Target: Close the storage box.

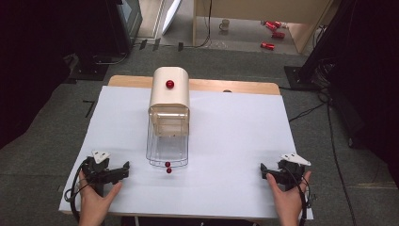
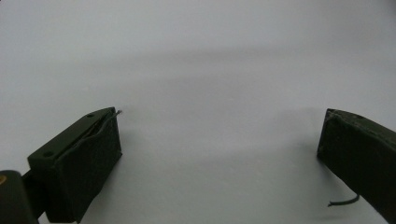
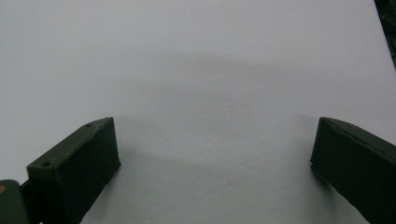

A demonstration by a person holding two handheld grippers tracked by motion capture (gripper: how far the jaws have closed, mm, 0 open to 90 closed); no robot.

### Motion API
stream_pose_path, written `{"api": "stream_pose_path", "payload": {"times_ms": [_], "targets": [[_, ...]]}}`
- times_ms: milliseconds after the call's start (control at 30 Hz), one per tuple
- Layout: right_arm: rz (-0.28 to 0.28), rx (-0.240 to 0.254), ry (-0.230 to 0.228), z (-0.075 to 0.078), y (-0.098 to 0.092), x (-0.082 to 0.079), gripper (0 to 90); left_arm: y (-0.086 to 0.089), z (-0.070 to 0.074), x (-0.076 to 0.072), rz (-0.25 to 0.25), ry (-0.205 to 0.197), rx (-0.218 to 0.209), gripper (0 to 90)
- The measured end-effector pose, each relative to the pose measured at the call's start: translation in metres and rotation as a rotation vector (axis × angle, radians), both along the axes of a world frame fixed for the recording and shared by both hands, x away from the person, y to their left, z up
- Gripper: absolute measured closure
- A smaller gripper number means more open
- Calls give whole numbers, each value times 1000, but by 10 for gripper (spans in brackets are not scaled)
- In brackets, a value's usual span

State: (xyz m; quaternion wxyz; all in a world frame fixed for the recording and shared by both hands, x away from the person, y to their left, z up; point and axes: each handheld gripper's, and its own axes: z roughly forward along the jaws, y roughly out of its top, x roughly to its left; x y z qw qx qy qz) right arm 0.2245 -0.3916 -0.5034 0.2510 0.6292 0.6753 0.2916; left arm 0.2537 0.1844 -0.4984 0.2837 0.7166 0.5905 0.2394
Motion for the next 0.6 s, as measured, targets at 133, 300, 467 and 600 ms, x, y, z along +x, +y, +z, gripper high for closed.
{"api": "stream_pose_path", "payload": {"times_ms": [133, 300, 467, 600], "targets": [[-43, -1, -19, 2, 3, -6, 125, -1, 0, 0, -2, 1, 10, 0], [21, -33, -29, 9, 20, -13, 111, -1, 0, 0, -1, 0, 11, 0], [69, -25, -40, 19, 45, -15, 31, -1, 0, 0, -1, 0, 10, 0], [112, -23, -54, 27, 67, -17, 26, -1, 0, 0, -1, 1, 12, 0]]}}
